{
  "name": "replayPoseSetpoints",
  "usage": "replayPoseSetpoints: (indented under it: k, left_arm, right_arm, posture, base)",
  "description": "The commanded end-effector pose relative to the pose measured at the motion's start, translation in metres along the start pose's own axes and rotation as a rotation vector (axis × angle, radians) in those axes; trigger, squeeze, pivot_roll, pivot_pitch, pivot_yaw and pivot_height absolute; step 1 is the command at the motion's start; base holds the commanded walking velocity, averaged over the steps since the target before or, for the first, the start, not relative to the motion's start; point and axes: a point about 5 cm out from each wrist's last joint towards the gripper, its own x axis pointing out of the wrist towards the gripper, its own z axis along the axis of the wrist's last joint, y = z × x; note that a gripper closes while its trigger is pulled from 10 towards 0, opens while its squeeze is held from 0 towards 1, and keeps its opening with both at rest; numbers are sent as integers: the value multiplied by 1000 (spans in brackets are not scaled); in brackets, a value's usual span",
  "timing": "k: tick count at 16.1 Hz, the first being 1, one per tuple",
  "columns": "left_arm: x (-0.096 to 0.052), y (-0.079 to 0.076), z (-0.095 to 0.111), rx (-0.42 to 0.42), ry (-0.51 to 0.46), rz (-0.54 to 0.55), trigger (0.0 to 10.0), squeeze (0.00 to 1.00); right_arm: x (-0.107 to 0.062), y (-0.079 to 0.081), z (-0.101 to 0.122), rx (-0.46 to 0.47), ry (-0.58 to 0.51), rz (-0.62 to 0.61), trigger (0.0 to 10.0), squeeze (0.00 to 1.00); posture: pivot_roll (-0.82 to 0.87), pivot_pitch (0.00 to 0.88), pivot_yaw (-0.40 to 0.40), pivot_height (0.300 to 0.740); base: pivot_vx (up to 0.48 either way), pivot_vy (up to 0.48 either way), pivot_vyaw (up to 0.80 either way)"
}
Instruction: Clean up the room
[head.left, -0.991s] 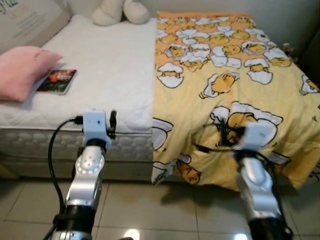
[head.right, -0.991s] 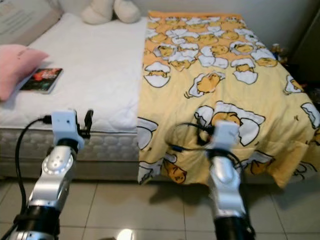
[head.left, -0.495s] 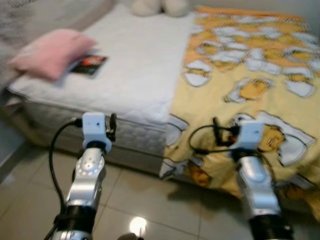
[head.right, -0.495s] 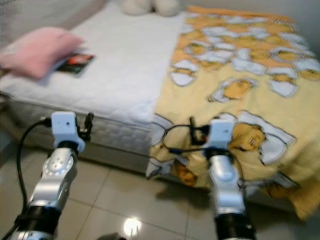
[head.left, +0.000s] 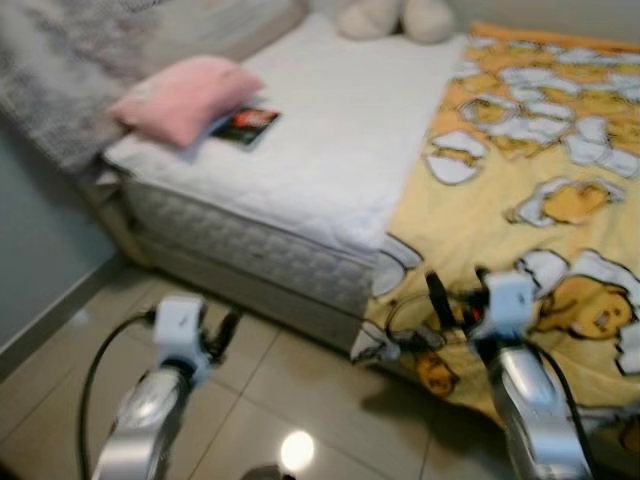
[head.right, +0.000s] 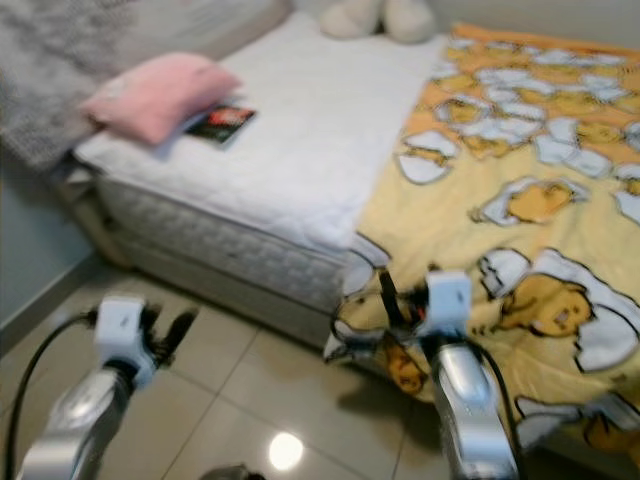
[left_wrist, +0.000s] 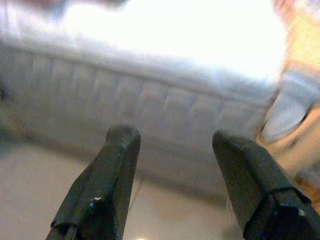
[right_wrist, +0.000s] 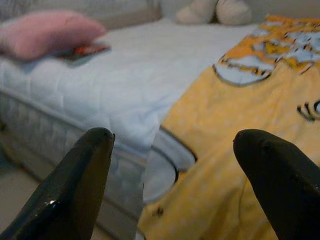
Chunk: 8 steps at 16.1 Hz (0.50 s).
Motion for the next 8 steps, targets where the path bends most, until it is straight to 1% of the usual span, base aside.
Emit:
replayPoseSetpoints:
  k: [1, 2, 3, 4, 5, 6, 7, 8]
  left_arm:
    - [3, 0, 11, 40, -56, 2, 10000, 0]
    - [8, -2, 18, 96, -74, 28, 10000, 0]
    - [11, -3, 25, 80, -93, 44, 10000, 0]
    - [15, -4, 33, 15, -130, 45, 10000, 0]
    - [18, -1, 40, 10, -137, 83, 10000, 0]
    - [20, 1, 43, -19, -138, 115, 10000, 0]
    - [22, 2, 43, -7, -133, 126, 10000, 0]
    - [22, 6, 41, 0, -124, 160, 10000, 0]
  right_arm:
    - [4, 5, 5, 5, -13, 26, 10000, 0]
    - [7, 8, 6, 7, -9, 36, 10000, 0]
    - [11, 10, 7, 9, -8, 45, 10000, 0]
    - [14, 13, 9, 9, -7, 56, 10000, 0]
    - [18, 15, 11, -3, -10, 66, 10000, 0]
    - [22, 16, 11, -13, -5, 58, 10000, 0]
    - [25, 17, 12, -30, -1, 54, 10000, 0]
    - [27, 18, 14, -22, -8, 55, 10000, 0]
  posture:
    - [-76, 0, 42, 740]
    - [-74, 0, 39, 740]
    - [-73, 0, 36, 740]
    - [-72, 0, 35, 740]
    - [-67, 0, 30, 740]
    - [-63, 0, 29, 740]
    - [-63, 0, 28, 740]
    - [-58, 0, 27, 740]
  base:
    - [0, 0, 506]
    - [0, 0, 500]
    - [0, 0, 506]
    - [0, 0, 506]
    - [461, 0, 506]
    - [461, 0, 525]
    - [461, 0, 550]
    - [461, 0, 0]
